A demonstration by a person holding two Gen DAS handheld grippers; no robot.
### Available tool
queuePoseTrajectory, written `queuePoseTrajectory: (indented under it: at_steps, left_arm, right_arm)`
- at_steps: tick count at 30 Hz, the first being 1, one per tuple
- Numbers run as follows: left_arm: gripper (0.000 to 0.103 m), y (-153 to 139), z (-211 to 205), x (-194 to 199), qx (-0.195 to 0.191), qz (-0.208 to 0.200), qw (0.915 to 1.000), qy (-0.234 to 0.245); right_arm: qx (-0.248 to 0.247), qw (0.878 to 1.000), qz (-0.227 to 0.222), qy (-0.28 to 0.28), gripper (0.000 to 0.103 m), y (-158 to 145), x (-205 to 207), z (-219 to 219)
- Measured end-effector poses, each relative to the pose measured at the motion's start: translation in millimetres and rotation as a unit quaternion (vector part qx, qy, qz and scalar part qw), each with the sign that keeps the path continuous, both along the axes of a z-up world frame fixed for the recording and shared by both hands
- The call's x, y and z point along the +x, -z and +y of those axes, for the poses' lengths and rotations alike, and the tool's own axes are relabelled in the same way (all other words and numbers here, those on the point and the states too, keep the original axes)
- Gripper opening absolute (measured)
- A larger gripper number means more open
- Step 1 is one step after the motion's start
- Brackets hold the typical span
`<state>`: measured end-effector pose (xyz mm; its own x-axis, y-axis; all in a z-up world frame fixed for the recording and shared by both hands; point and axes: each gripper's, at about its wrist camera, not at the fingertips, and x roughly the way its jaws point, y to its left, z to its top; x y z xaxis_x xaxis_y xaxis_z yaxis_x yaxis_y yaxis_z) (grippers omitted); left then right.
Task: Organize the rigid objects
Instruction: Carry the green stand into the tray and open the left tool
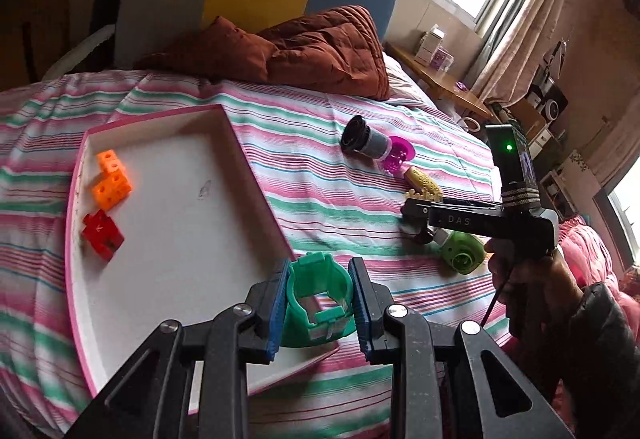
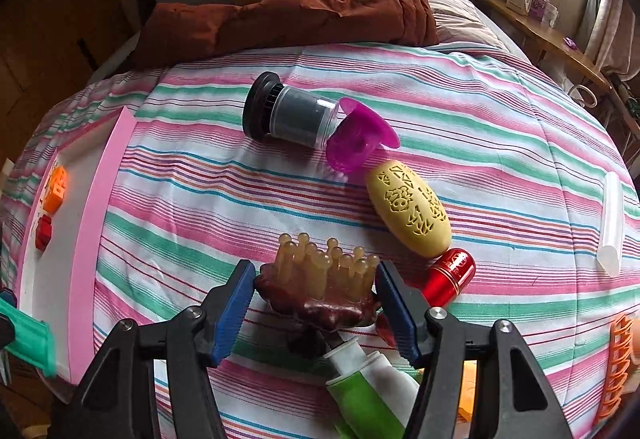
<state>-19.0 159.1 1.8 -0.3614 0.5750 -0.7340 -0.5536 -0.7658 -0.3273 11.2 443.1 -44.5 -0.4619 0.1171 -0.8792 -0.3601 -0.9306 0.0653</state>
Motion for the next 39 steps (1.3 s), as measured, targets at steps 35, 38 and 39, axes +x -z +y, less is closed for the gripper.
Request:
queuePoseTrajectory:
  at_steps: [35, 38, 39]
  left_arm:
    - [0.030, 42, -23, -165, -0.030, -0.051, 0.9944, -0.087]
    - [0.030, 45, -16, -174, -0.049, -0.041, 0.9937, -0.092]
    - [0.030, 46, -15, -177, -0.059, -0.038, 0.9928, -0.097]
  right_arm:
    - [0.032, 0.999, -0.006, -0.017, 0.063, 2, 0, -12]
    - [0.036, 0.999, -0.007, -0.019, 0.063, 2, 0, -13]
    - [0.037, 0.999, -0.007, -0.019, 0.063, 2, 0, -13]
